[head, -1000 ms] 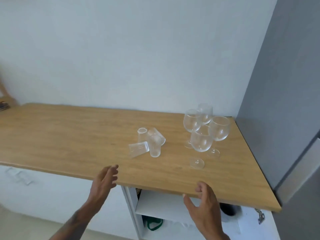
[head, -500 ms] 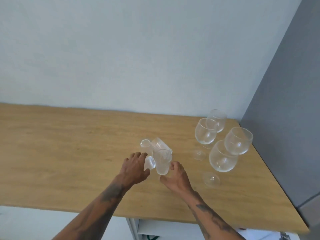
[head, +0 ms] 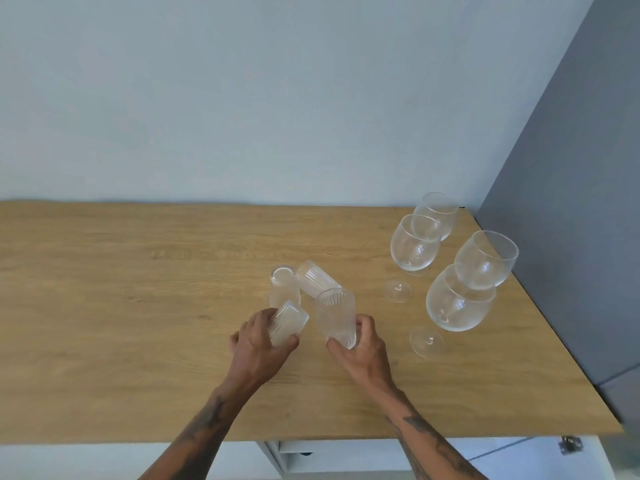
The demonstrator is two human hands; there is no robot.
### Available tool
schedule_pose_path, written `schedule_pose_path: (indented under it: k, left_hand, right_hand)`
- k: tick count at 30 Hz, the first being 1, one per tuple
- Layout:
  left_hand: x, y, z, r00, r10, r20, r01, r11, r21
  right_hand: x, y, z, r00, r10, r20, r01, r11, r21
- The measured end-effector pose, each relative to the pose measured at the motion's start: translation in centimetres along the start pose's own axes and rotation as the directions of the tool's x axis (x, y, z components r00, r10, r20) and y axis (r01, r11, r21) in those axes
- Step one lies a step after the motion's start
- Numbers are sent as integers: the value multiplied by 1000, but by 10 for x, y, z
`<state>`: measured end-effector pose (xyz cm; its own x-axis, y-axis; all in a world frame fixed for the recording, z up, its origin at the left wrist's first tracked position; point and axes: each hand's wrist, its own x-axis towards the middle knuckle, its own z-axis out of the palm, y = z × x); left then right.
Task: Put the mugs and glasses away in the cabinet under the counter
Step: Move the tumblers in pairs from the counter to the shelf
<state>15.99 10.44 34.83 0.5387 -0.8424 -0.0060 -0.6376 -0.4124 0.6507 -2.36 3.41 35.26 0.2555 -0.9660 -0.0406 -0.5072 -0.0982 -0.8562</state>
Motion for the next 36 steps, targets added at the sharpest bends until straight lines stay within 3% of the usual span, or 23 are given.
schedule_pose_path:
  k: [3,6,8,12,19,21,24,27,29,32,36]
  left_hand:
    - [-12,2,-4,1000,1,-14,-6,942,-336]
    - [-22,9,-2,1000,-21,-8,15,889,-459]
    - [-29,10,3,1000,-28,0,24,866,-499]
    - [-42,7,14,999,18,39,2,879,-477]
    - [-50,4,17,991,99,88,-48,884,-465]
    - [-51,-3,7,985,140,99,-79,884,-462]
    - [-41,-13,-18,993,93,-72,-117,847,-518]
    - [4,-7,-40,977,70,-204,-142,922,-361]
    - [40,5,-47,991,112,-77,-126,969,-211]
    - [77,18,-42,975,178,135,-173,984,-51]
    - [88,22,-28,968,189,167,-183,982,-53]
  right_hand:
    - [-2,-8,-38,990,-127,60,134,981,-137]
    - [1,-23,-72,971,-211,116,236,927,-291]
    - [2,-34,-84,958,-191,212,265,872,-411]
    - [-1,-45,-76,911,-83,404,312,779,-544]
    - [-3,-41,-56,901,-32,432,283,798,-531]
    - [1,-41,-64,882,41,470,246,810,-533]
    - [13,-48,-86,875,77,479,201,841,-502]
    - [44,-65,-82,951,-40,308,180,880,-439]
    - [73,-72,-60,974,-23,225,120,895,-429]
    - [106,-70,-19,964,92,250,36,885,-463]
    - [117,-45,12,954,152,258,0,862,-507]
